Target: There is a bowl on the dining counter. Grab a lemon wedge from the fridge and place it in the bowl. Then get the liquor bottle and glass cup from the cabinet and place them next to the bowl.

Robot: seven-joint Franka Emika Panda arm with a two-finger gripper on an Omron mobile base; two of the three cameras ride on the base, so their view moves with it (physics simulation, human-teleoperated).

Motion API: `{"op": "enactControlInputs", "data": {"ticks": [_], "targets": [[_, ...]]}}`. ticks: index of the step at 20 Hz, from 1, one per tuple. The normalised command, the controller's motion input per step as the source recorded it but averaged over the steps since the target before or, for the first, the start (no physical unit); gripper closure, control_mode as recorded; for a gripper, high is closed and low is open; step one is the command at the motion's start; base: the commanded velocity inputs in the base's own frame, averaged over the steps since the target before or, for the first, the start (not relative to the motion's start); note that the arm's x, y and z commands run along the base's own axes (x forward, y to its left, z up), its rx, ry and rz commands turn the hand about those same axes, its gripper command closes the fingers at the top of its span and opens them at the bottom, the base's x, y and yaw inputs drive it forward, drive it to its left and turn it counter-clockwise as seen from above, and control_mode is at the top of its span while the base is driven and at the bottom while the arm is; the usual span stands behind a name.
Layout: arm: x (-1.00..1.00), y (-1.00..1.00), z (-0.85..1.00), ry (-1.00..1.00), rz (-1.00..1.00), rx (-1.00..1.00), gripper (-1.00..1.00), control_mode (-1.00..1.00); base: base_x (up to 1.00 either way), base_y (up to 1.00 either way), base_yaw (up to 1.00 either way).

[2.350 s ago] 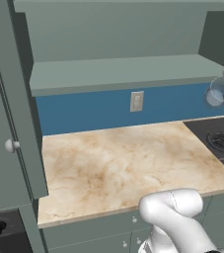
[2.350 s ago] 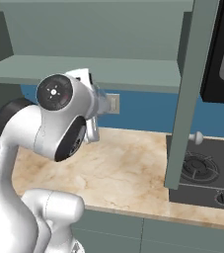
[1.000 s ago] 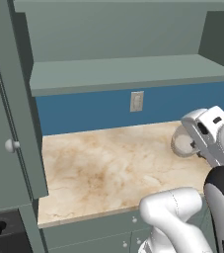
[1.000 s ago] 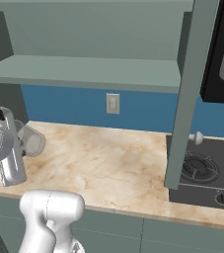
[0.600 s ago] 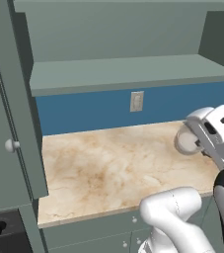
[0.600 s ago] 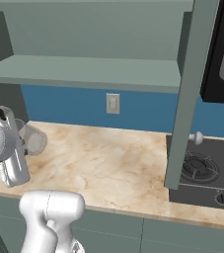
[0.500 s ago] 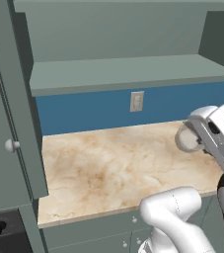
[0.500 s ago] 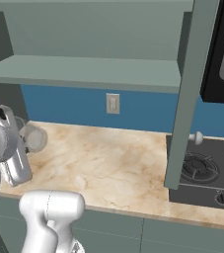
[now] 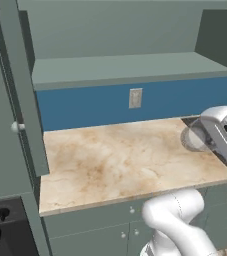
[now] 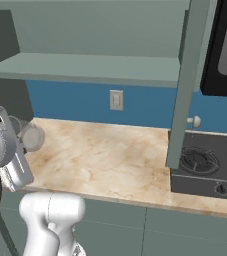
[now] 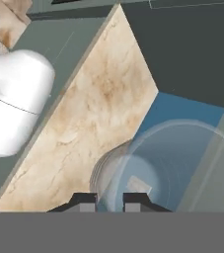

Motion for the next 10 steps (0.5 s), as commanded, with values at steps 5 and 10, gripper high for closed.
{"op": "enactControlInputs", "data": {"ticks": [5,10], "targets": [[0.0,0.0,0.0,0.0,0.0,0.0,1.0,1.0,-0.89,0.03,0.0],[0.0,0.0,0.0,0.0,0.0,0.0,1.0,1.0,-0.91,0.28,0.0]]}}
